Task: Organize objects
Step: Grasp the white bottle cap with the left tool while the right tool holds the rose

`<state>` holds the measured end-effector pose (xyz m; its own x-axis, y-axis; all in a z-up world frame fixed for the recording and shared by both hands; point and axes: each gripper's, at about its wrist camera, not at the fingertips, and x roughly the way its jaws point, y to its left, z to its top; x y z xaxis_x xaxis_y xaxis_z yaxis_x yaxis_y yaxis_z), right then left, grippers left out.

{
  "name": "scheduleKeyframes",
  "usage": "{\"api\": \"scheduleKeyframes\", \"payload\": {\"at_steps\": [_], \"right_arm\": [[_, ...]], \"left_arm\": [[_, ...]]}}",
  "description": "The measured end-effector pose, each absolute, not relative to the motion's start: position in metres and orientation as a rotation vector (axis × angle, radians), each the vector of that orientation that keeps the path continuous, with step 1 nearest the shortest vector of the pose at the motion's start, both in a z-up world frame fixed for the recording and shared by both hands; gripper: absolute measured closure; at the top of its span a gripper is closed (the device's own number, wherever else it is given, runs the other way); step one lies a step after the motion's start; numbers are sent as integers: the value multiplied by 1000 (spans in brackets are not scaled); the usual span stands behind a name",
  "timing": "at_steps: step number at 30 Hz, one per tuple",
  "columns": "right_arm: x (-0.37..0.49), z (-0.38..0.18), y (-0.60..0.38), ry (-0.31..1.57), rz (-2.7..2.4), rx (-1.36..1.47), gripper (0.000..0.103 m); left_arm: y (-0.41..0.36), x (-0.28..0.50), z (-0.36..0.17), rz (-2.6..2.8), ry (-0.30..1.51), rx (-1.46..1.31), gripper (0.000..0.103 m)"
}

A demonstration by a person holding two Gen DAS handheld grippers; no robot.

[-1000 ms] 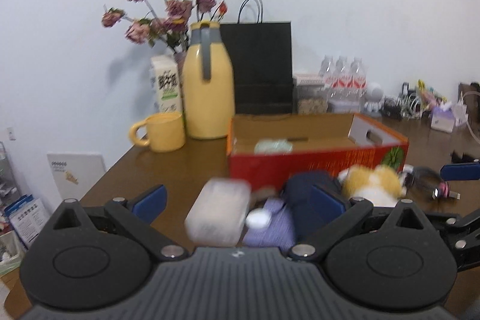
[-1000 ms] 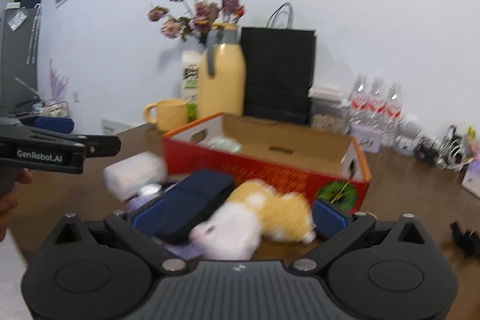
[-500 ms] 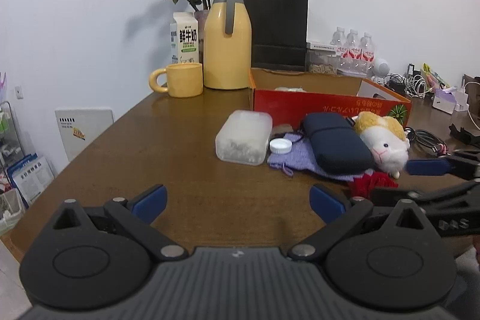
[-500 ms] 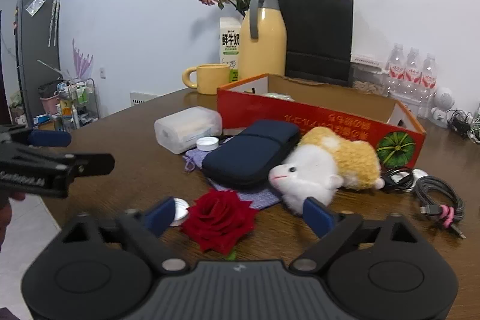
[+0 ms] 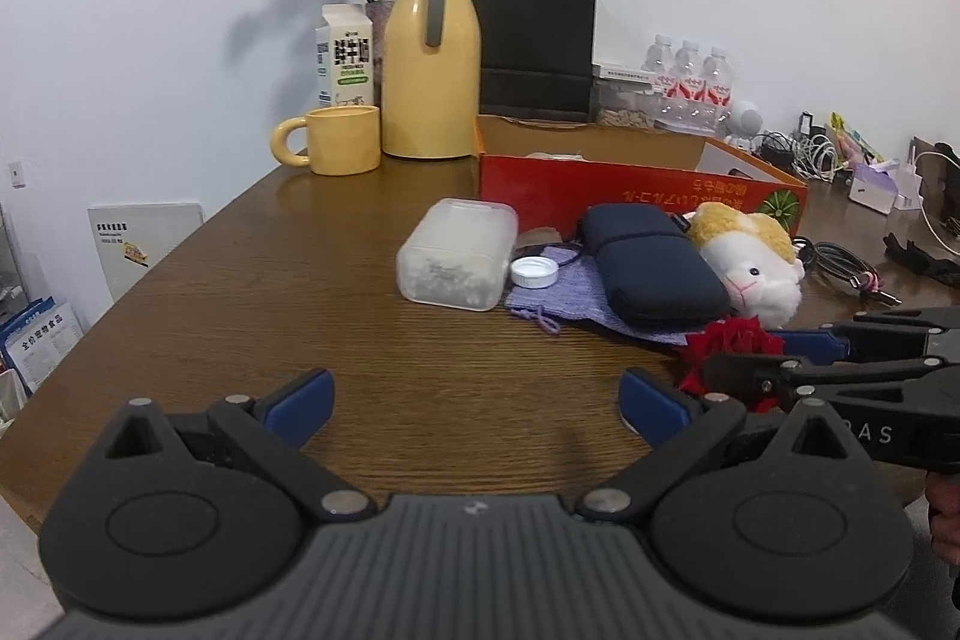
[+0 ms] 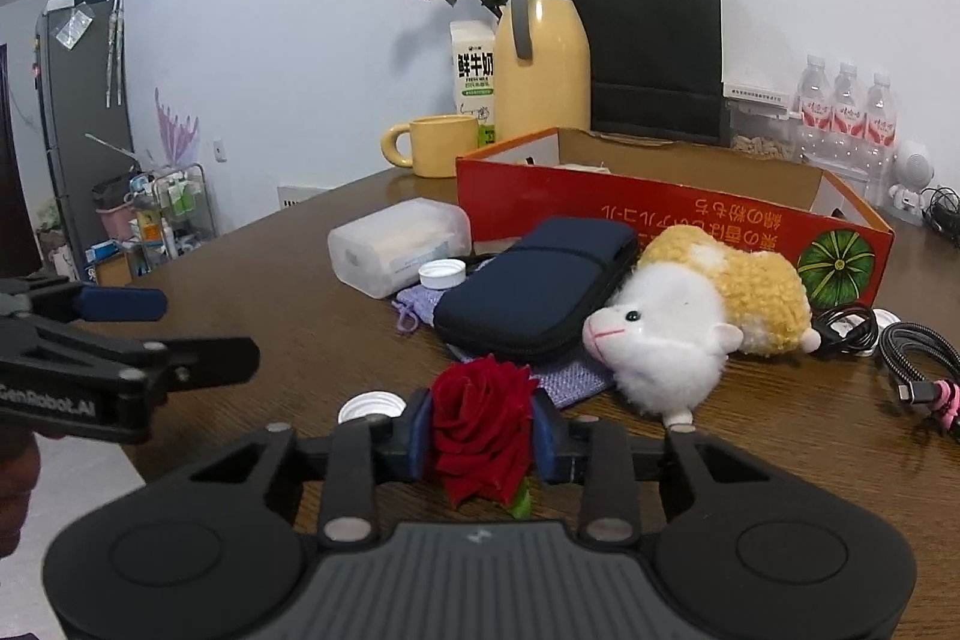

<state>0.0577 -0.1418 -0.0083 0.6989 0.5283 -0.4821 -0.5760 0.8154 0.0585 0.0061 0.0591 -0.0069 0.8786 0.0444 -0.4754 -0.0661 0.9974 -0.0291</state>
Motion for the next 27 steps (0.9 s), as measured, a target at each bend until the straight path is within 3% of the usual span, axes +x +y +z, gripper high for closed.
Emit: {"api": "scheduleKeyframes", "payload": {"at_steps": [13,15,19,22,25,27], "right_arm": [[46,10,-189,418,542,-42,73],[46,9,-196,419,524,-36,73],[48,6,-206,421,505,-26,73],[49,4,-209,421,503,-19,73],[49,2,-210,422,506,-17,73],[50,1,-210,423,508,-14,73]], "left_arm": [[12,35,-20,-61,551,-3,0],[6,37,-23,-68,561,5,10],[-1,42,-28,-80,581,3,17],[-5,42,-30,-88,585,9,34],[-8,41,-28,-92,577,12,69],[-7,41,-28,-97,576,5,74]]}}
